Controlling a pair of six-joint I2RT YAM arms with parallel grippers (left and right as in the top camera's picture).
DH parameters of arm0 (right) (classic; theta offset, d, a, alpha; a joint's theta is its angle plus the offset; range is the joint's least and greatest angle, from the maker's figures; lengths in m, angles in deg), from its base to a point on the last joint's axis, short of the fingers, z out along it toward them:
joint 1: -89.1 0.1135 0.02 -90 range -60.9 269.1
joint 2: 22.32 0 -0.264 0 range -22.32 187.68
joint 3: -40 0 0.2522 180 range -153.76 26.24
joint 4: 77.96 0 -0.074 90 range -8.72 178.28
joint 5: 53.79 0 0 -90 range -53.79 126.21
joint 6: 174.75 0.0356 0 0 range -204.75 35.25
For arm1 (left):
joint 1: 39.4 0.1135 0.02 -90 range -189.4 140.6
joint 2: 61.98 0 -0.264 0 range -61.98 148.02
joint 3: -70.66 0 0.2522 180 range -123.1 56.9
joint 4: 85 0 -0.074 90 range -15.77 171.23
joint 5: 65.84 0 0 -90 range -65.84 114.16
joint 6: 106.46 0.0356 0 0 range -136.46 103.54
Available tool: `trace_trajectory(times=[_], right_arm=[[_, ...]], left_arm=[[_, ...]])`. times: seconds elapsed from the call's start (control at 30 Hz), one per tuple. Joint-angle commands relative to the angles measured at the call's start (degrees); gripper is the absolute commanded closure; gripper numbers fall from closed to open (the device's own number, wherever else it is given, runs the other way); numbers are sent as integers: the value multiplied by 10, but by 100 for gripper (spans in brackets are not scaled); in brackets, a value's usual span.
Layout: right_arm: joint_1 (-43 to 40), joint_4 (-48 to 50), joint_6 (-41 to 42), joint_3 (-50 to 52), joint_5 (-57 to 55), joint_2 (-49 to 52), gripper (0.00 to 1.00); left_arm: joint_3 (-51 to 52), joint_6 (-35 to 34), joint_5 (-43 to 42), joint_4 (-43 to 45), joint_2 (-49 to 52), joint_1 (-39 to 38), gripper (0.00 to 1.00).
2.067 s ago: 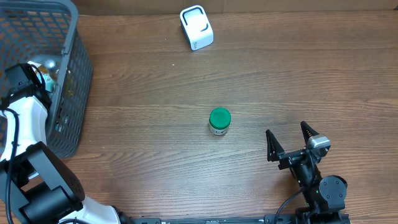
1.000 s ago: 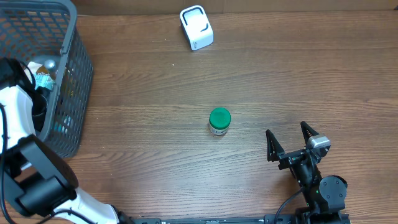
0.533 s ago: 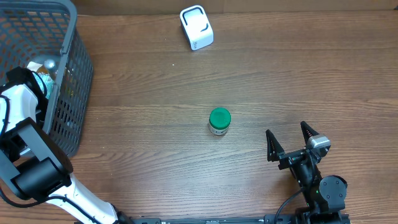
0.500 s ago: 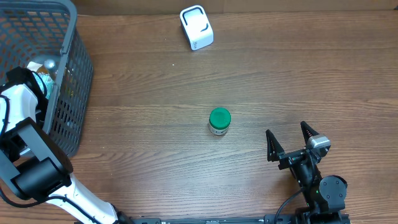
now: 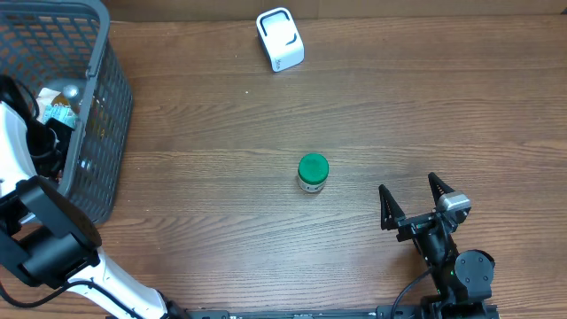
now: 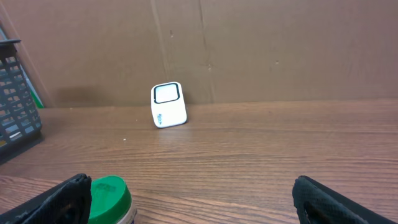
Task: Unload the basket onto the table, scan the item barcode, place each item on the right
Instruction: 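Grasp the blue tissue pack with the left gripper and lift it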
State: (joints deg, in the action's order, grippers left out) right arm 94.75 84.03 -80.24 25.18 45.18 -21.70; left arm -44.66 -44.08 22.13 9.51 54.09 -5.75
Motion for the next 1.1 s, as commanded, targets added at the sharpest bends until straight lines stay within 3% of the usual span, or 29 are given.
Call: trace_trajectory(times=[0.0, 0.2, 0.33, 0.47, 0.73, 1.07], right_arm=[[-3, 3, -1, 6, -3, -5, 0], [-3, 3, -1, 6, -3, -5, 0], [-3, 3, -1, 6, -3, -5, 0], [-3, 3, -1, 6, -3, -5, 0], [-3, 3, -1, 6, -3, -5, 0], [-3, 3, -1, 6, -3, -5, 0]], left_arm=[[-62, 24, -25, -28, 3, 2, 96], [-162, 24, -26, -85, 0, 2, 96], [-322, 26, -28, -153, -19, -1, 96], [-393, 102, -113, -186, -38, -9, 96], [-419, 252, -301, -221, -63, -47, 96], [-416, 276, -275, -251, -64, -182, 96]])
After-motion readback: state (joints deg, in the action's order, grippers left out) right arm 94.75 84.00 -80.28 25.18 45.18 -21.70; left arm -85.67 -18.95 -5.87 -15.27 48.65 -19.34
